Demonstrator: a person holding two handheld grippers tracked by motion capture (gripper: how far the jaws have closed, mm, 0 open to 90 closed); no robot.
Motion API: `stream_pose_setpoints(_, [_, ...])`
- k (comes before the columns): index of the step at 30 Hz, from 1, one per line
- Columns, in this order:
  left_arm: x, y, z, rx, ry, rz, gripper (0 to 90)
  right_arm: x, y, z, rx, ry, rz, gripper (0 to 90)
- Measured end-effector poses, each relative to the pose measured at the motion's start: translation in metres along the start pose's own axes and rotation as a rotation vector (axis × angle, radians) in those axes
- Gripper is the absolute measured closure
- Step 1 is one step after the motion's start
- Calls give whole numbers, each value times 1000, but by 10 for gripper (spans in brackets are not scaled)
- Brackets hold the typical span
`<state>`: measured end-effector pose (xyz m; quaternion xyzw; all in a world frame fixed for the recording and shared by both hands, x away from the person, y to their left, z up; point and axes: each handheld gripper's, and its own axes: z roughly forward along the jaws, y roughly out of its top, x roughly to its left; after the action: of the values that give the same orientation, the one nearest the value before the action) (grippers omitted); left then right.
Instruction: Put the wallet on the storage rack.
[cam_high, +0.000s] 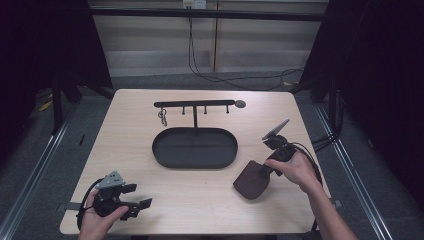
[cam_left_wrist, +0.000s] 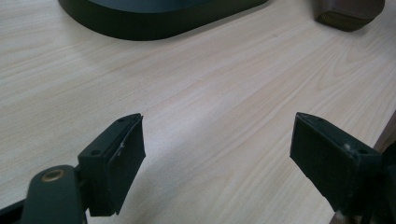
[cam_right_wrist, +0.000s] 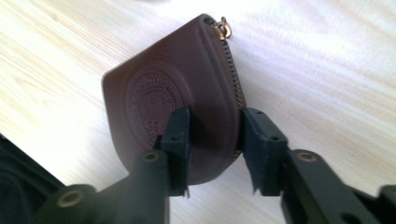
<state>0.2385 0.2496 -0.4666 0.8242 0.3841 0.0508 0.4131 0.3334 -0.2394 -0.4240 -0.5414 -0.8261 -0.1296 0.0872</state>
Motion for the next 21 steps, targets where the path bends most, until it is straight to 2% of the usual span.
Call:
stream_pose_setpoints(1, [0,0,0,0,-2,-5,178,0,0,-3,-11,4,1,679])
stream_pose_setpoints(3, [-1,0,1,4,-5,-2,178,2,2,-8,-6,-24,-3,688])
stream_pose_setpoints(8, [-1,0,1,1,-10,-6,178,5,3,-14,-26,-18,-7,715])
stream_pose_setpoints(13, [-1,0,1,9,-10,0,178,9,6,-20,-14,-7,-20,734])
stream_pose_setpoints(21, [-1,0,1,6,-13,-4,178,17,12,-27,0,-26,-37,760])
